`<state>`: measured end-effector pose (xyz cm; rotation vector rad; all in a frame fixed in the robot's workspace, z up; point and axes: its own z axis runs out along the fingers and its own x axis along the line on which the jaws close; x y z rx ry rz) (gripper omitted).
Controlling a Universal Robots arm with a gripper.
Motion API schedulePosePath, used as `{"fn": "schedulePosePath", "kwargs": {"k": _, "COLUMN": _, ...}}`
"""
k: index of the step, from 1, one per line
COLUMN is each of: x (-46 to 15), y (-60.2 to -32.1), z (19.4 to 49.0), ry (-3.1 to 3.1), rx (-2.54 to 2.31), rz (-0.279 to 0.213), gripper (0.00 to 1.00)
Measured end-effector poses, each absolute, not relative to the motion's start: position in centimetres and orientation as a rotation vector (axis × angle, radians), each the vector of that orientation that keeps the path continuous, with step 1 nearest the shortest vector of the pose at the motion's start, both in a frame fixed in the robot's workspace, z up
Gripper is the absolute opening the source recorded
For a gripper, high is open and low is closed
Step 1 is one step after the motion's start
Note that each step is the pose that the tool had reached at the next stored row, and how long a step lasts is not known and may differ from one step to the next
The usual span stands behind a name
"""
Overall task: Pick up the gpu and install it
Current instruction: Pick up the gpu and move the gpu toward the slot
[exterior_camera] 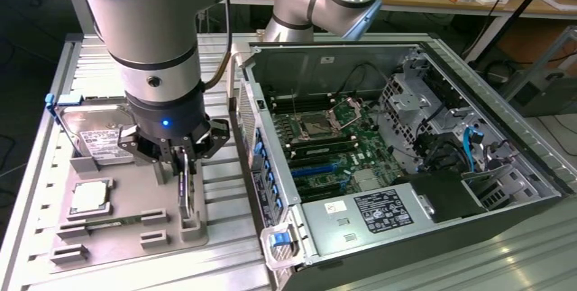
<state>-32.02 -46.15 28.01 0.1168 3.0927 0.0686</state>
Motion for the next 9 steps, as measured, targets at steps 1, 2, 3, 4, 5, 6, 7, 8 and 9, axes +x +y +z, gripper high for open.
{"fn": "schedulePosePath", "kwargs": {"k": 1, "x": -32.02, "y": -46.16, "z": 28.05, "ry": 3.093, "rx": 0.117, "rz": 0.068, "gripper": 0.27}}
{"fn": "schedulePosePath", "kwargs": {"k": 2, "x": -32.02, "y": -46.16, "z": 28.07, "ry": 3.093, "rx": 0.117, "rz": 0.068, "gripper": 0.27}}
{"fn": "schedulePosePath", "kwargs": {"k": 3, "x": -32.02, "y": -46.16, "z": 28.09, "ry": 3.093, "rx": 0.117, "rz": 0.068, "gripper": 0.27}}
{"fn": "schedulePosePath", "kwargs": {"k": 4, "x": -32.02, "y": -46.16, "z": 28.13, "ry": 3.093, "rx": 0.117, "rz": 0.068, "gripper": 0.27}}
{"fn": "schedulePosePath", "kwargs": {"k": 5, "x": -32.02, "y": -46.16, "z": 28.16, "ry": 3.093, "rx": 0.117, "rz": 0.068, "gripper": 0.27}}
{"fn": "schedulePosePath", "kwargs": {"k": 6, "x": -32.02, "y": -46.16, "z": 28.21, "ry": 3.093, "rx": 0.117, "rz": 0.068, "gripper": 0.27}}
{"fn": "schedulePosePath", "kwargs": {"k": 7, "x": -32.02, "y": -46.16, "z": 28.28, "ry": 3.093, "rx": 0.117, "rz": 0.068, "gripper": 0.27}}
{"fn": "schedulePosePath", "kwargs": {"k": 8, "x": -32.02, "y": -46.16, "z": 28.34, "ry": 3.093, "rx": 0.117, "rz": 0.068, "gripper": 0.27}}
{"fn": "schedulePosePath", "kwargs": {"k": 9, "x": -32.02, "y": -46.16, "z": 28.4, "ry": 3.093, "rx": 0.117, "rz": 0.068, "gripper": 0.27}}
